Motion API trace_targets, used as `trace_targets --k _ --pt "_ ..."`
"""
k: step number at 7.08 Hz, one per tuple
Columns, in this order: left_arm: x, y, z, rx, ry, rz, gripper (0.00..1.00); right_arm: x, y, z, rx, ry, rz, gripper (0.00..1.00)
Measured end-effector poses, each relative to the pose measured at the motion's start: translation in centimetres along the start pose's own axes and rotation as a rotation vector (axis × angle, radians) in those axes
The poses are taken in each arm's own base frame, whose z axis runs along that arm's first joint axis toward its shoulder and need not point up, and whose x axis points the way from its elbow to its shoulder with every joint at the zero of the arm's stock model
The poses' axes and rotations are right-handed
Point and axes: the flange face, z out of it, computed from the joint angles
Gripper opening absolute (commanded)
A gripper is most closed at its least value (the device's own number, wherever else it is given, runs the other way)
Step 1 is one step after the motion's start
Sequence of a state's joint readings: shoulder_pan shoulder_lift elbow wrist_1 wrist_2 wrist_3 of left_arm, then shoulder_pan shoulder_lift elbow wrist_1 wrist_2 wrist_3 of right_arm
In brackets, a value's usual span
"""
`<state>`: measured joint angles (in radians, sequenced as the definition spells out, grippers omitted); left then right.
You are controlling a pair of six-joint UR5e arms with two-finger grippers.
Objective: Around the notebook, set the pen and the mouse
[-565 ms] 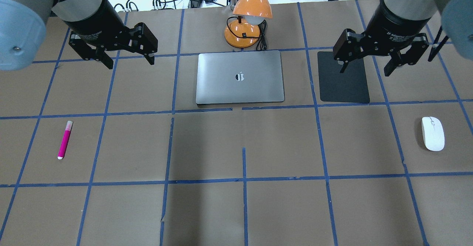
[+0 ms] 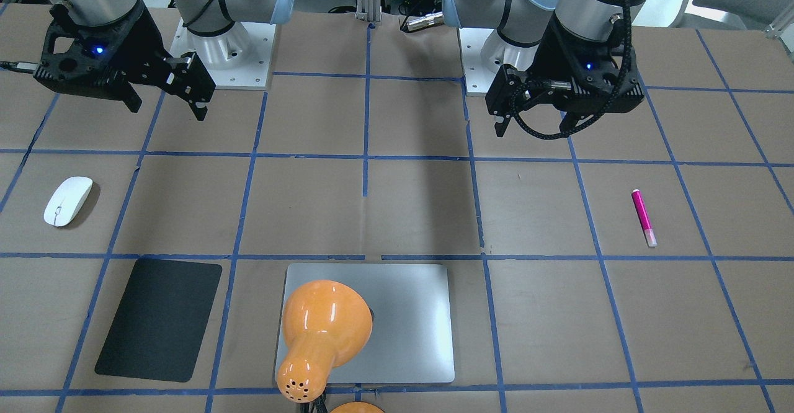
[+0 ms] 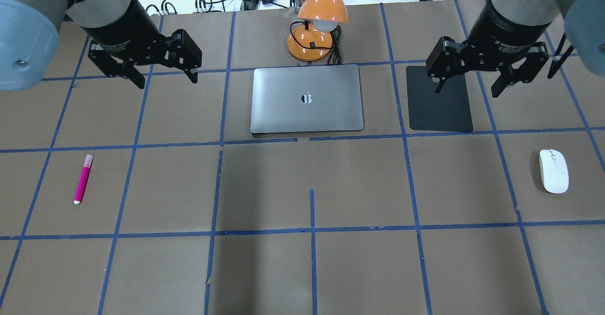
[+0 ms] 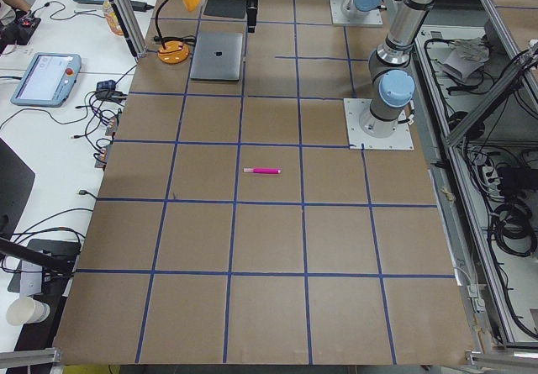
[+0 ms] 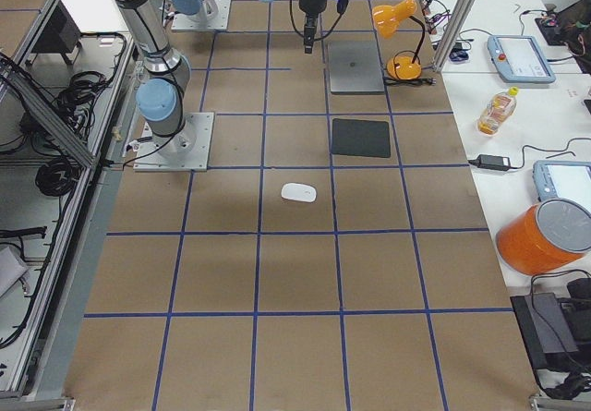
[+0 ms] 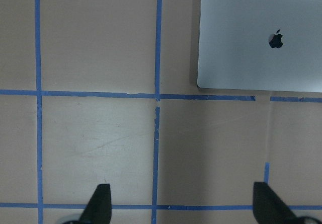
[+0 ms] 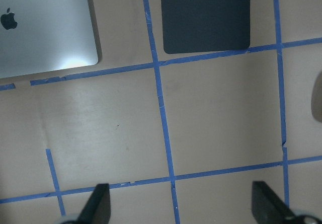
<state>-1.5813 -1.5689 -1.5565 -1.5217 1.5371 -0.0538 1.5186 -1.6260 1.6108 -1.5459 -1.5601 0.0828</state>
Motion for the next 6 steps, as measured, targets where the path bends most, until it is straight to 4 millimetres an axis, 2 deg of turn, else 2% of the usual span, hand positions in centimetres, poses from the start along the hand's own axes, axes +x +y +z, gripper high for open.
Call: trace_targets --k 2,4,5,6 --pt "-0.2 -0.2 0.0 0.004 0.001 0.000 1.00 0.0 0.1 0.3 -0.006 0.001 0.000 1.00" --pt "-1.6 -0.5 0.3 0.003 -0.002 0.034 1.00 0.3 0.0 0.8 -0.022 0.008 0.002 1.00" --pt "-4.2 -1.1 0.9 -0.005 -0.004 0.080 1.00 0.9 -0.2 1.0 -0.038 0.013 0.008 1.00" --pt "-8.0 -1.7 2.2 -0.024 -0.004 0.111 1.00 2.1 -0.4 1.4 -0.060 0.015 0.032 1.00"
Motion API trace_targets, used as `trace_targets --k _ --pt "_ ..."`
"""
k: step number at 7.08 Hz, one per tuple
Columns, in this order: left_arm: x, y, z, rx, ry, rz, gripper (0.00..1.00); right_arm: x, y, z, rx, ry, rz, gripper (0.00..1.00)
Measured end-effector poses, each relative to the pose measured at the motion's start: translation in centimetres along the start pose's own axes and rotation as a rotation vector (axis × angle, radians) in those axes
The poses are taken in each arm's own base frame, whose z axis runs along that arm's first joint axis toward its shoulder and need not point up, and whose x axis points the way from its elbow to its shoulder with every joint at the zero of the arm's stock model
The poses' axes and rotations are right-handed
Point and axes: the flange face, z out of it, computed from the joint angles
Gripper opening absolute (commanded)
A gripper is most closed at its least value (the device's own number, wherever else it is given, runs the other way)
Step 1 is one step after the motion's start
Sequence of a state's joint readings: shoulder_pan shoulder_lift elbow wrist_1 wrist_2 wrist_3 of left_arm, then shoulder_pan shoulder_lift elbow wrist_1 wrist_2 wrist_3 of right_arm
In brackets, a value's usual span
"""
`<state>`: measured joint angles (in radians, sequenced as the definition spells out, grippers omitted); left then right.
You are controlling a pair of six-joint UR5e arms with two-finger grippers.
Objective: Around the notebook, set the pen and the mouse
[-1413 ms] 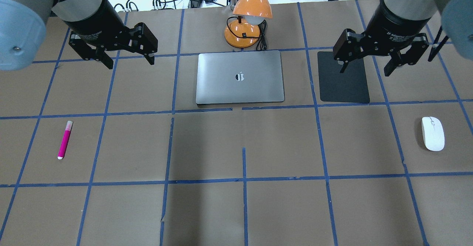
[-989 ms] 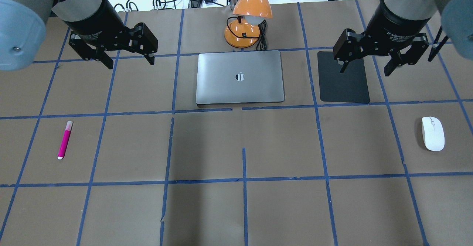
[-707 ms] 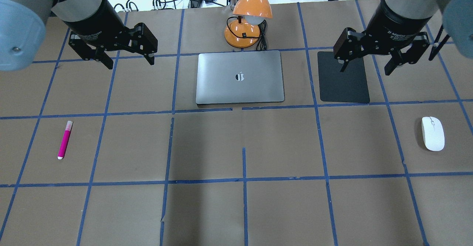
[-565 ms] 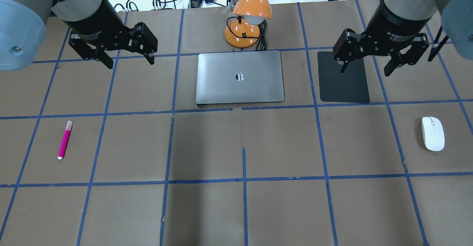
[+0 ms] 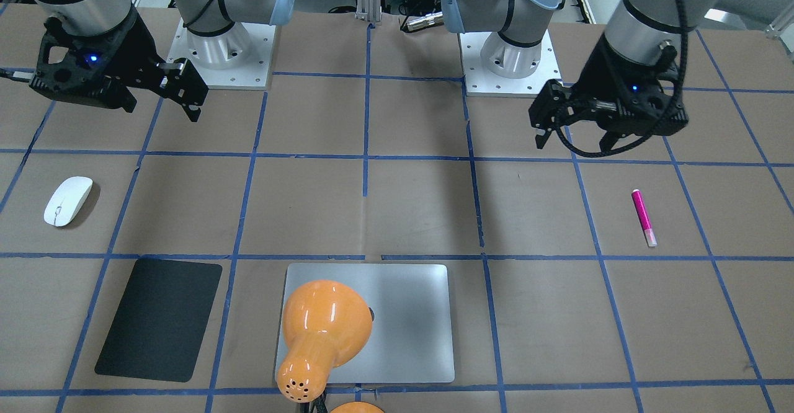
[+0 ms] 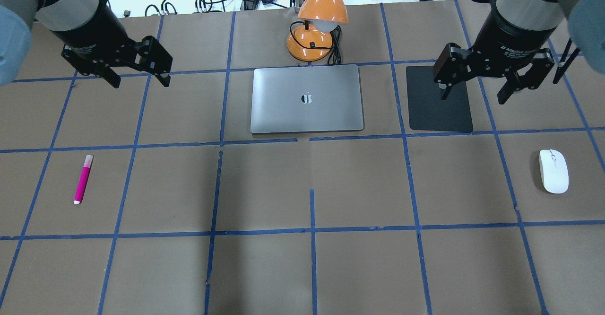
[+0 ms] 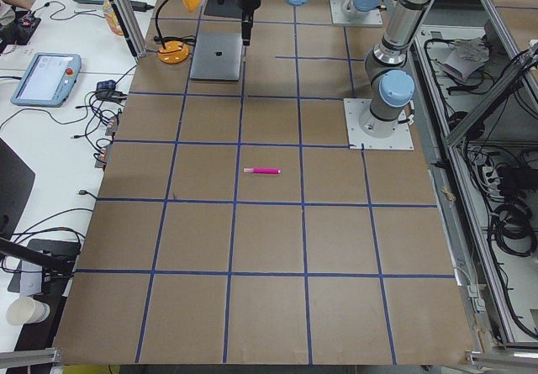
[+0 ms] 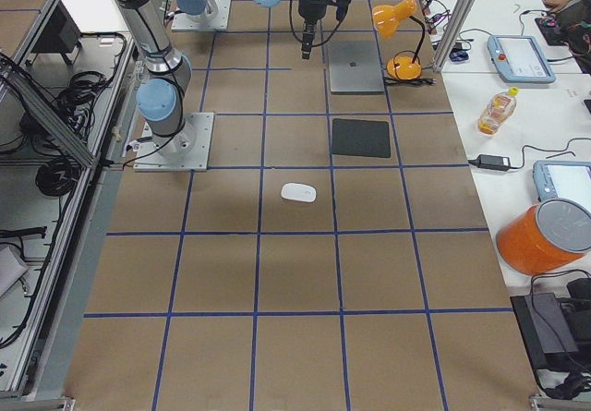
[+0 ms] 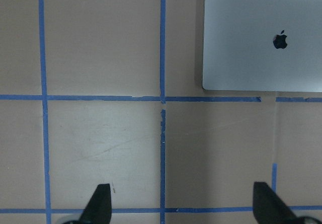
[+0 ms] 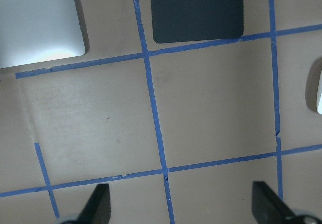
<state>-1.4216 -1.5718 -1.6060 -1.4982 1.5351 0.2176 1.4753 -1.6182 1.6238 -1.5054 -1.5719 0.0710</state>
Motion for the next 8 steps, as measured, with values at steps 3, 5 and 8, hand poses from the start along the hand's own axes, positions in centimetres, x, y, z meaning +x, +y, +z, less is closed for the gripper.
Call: trace_targets --k 3,5,8 --pt "-14.5 1.7 6.1 0.003 -0.006 0.098 1.00 9.4 -2.1 2.8 -0.054 -0.013 0.137 1.00" --pt "-22.7 4.2 13.0 0.031 -0.033 0.106 1.00 14.8 -2.9 6.9 -0.041 -0.017 0.162 1.00" --pt "-27.5 6.0 23.9 -0.020 -0.007 -0.003 0.96 18.5 -2.3 11.7 -0.033 0.037 0.170 1.00"
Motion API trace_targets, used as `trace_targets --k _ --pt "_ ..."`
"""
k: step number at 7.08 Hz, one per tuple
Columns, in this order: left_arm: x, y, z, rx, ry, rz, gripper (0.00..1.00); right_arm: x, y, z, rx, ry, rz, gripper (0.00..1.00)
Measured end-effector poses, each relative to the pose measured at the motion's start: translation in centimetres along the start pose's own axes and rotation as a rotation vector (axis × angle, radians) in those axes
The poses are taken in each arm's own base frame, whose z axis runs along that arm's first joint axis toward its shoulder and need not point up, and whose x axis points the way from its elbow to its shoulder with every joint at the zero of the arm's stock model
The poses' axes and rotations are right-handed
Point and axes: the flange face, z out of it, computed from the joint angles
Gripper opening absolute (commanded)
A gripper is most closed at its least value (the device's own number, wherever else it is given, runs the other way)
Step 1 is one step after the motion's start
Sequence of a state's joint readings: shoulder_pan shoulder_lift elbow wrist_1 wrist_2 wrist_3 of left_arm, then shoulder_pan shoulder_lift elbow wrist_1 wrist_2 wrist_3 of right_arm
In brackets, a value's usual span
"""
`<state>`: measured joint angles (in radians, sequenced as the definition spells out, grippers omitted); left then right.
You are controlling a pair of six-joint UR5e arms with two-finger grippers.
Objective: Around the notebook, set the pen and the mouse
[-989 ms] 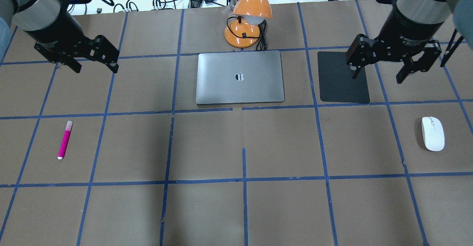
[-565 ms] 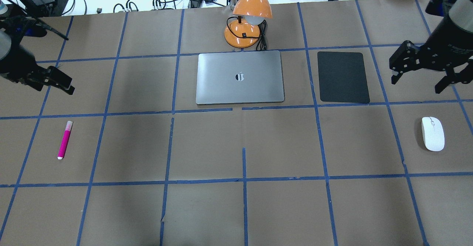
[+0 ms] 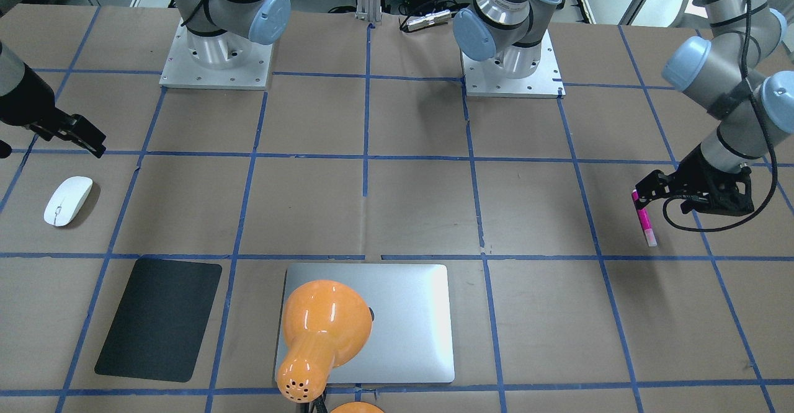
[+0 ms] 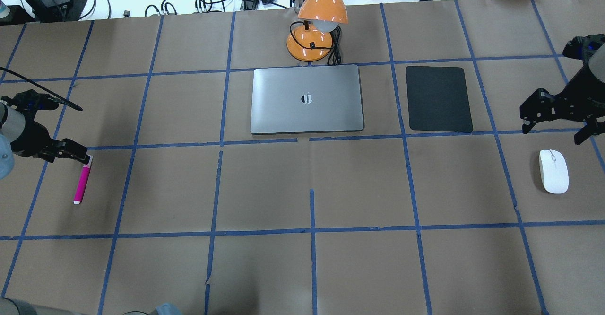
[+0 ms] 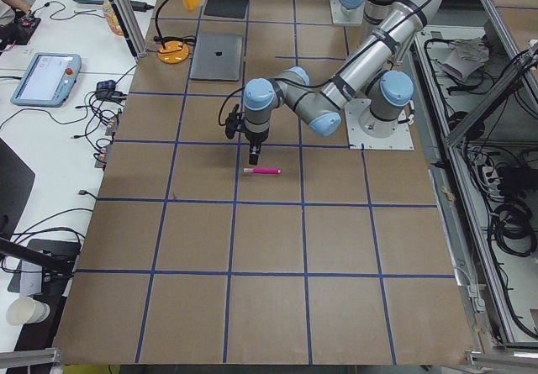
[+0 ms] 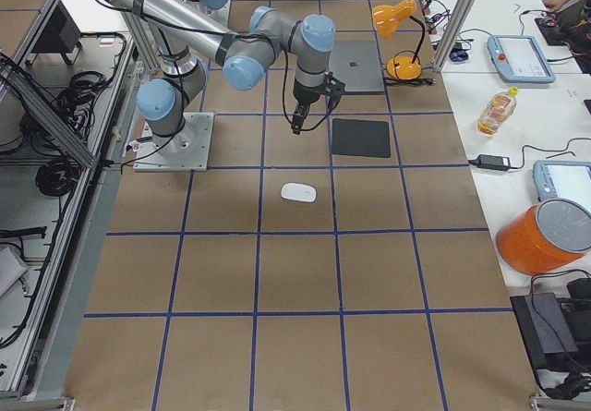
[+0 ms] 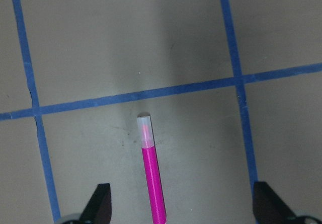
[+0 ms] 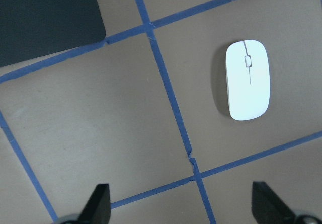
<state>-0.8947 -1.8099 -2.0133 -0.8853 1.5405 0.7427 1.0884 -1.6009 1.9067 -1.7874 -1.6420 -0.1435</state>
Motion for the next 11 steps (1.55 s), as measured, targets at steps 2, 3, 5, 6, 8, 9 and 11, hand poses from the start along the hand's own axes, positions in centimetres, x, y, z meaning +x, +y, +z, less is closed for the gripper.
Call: trace_targets --k 2,3,5,6,8,9,11 --pt "-1.1 -0.4 3.3 -0.003 0.000 -0.024 0.87 3.9 0.4 3.1 -0.012 -0.010 0.000 1.00" --pt "-1.3 -0.4 4.3 -0.007 0.003 -0.025 0.78 5.7 0.6 4.8 0.005 -0.009 -0.007 1.00" --pt "-1.7 -0.1 5.3 -0.027 0.002 -0.031 0.23 7.6 0.5 7.3 0.028 0.000 -0.001 1.00" --pt "-2.2 0.2 5.6 -0.039 -0.003 -0.038 0.06 8.3 -0.2 8.4 0.033 0.004 0.004 1.00" --pt "-2.5 0.4 6.0 -0.048 -0.004 -0.045 0.00 10.2 -2.2 11.4 0.042 0.004 0.032 1.00" --pt "-2.5 0.4 6.1 -0.050 -0.004 -0.046 0.00 10.7 -3.1 12.8 0.047 0.006 0.044 1.00" --pt "-2.3 0.6 5.8 -0.056 -0.003 -0.048 0.00 11.1 -4.1 14.3 0.051 0.000 0.050 1.00"
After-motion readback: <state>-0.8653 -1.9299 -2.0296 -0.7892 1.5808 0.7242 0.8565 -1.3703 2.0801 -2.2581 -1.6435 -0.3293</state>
